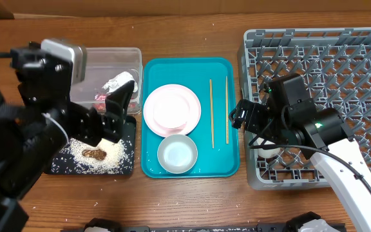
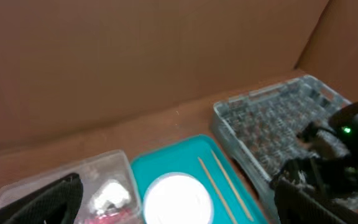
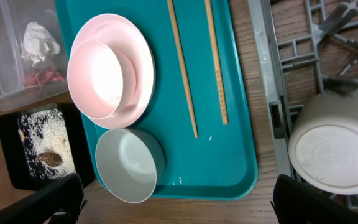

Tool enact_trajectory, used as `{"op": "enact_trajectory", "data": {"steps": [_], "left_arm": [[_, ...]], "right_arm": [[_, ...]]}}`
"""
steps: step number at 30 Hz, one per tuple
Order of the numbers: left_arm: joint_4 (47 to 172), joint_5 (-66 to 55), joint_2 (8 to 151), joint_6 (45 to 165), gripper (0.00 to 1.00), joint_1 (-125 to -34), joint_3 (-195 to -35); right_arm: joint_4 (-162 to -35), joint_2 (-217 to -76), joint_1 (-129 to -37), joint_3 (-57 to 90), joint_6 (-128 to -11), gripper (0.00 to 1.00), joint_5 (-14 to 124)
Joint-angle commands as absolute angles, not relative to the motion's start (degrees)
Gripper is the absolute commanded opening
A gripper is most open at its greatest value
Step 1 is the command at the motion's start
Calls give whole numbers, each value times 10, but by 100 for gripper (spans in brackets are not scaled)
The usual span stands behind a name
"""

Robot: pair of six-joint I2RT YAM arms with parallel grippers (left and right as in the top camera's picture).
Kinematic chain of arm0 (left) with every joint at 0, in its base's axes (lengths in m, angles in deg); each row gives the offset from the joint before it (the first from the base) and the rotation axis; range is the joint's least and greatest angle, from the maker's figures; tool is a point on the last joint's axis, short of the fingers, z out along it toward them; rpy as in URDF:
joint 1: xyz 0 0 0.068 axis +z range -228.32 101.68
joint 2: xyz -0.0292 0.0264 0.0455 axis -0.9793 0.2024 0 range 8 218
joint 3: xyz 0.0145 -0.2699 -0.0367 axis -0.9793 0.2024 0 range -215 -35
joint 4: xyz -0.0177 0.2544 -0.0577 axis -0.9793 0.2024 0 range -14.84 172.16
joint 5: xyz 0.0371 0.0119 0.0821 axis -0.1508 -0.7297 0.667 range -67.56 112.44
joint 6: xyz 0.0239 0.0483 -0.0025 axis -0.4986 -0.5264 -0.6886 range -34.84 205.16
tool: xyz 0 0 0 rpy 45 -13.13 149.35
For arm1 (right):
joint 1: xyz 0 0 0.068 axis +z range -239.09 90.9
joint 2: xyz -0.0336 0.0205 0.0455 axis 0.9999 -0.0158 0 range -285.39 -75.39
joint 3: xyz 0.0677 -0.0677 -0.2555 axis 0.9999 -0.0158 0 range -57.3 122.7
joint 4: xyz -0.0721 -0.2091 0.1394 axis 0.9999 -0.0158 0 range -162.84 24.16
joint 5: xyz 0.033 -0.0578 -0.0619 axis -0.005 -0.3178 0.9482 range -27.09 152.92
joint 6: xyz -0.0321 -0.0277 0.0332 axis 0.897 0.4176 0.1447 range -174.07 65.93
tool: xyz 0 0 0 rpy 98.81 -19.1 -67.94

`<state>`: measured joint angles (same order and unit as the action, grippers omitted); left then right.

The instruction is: Sort waste into correct bins and load items into the dishwasher

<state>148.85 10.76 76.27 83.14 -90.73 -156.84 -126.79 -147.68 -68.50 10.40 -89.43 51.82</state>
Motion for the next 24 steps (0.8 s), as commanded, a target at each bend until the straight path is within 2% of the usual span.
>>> {"op": "enact_trajectory", "data": {"steps": [1, 10, 24], "left_arm": [[1427, 119, 691, 736, 100, -894, -1472], [1205, 119, 477, 701, 100, -849, -1116], [1073, 124, 199, 702, 100, -814, -800]], "right_arm": [[-1266, -1477, -689, 109, -895, 100, 524], [-1266, -1477, -689, 109, -895, 100, 524], [-1266, -1477, -689, 109, -895, 100, 524]]}}
